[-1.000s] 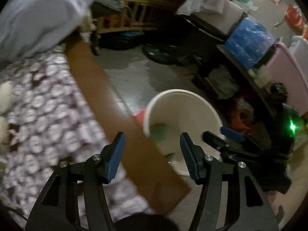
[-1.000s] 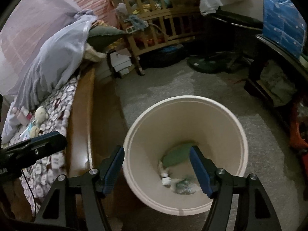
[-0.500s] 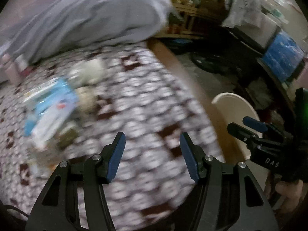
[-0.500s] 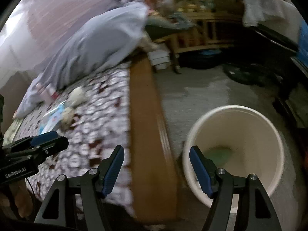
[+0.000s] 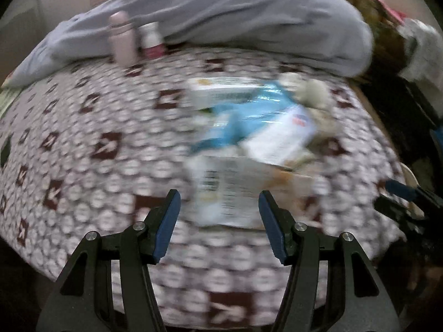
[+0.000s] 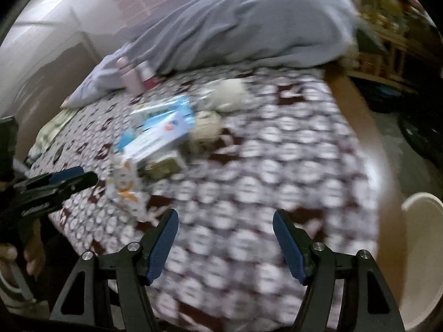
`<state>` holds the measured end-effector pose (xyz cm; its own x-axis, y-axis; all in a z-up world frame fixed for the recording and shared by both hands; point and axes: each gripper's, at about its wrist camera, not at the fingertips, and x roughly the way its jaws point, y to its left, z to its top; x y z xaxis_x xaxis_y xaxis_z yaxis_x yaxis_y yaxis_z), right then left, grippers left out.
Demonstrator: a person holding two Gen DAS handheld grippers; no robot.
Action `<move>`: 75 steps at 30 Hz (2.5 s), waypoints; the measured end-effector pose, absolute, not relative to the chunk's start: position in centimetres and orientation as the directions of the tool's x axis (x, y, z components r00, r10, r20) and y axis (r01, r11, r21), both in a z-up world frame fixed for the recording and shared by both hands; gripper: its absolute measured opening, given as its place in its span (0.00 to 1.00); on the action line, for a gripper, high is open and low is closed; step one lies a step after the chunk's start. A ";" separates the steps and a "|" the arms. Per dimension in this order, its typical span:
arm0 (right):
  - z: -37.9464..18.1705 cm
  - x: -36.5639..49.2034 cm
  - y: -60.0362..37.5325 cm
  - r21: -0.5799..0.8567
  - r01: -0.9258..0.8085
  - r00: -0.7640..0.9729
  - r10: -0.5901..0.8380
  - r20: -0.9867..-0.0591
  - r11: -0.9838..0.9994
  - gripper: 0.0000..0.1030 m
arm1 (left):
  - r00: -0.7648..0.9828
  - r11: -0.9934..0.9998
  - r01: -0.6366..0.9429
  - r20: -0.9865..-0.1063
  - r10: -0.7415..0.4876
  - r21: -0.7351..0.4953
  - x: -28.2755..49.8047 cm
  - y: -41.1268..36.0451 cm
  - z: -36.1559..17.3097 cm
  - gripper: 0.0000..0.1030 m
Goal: Collect trash
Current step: 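Grasp the blue-white wrapper with the left tool while the right tool grasps the beige cloth, then carry both items to the bucket and open both tools to drop them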
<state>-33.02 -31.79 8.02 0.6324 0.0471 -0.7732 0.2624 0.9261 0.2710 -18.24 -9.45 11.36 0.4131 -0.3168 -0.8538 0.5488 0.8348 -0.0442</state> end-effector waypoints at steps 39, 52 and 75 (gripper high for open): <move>9.5 -24.3 -34.8 0.304 0.269 0.719 0.019 -0.695 0.914 0.22 | 0.246 0.764 0.559 -0.816 -0.522 -0.321 -7.6 -8.8 10.1 0.28; 11.9 -30.7 -33.2 0.315 0.230 0.745 0.041 -0.666 0.921 0.22 | 0.244 0.692 0.645 -0.770 -0.590 -0.325 -14.6 -9.6 15.8 0.28; 12.9 -41.4 -39.1 0.248 0.389 0.734 -0.135 -0.665 0.887 0.22 | 0.162 0.523 0.811 -0.759 -0.631 -0.262 -25.1 -20.5 17.6 0.28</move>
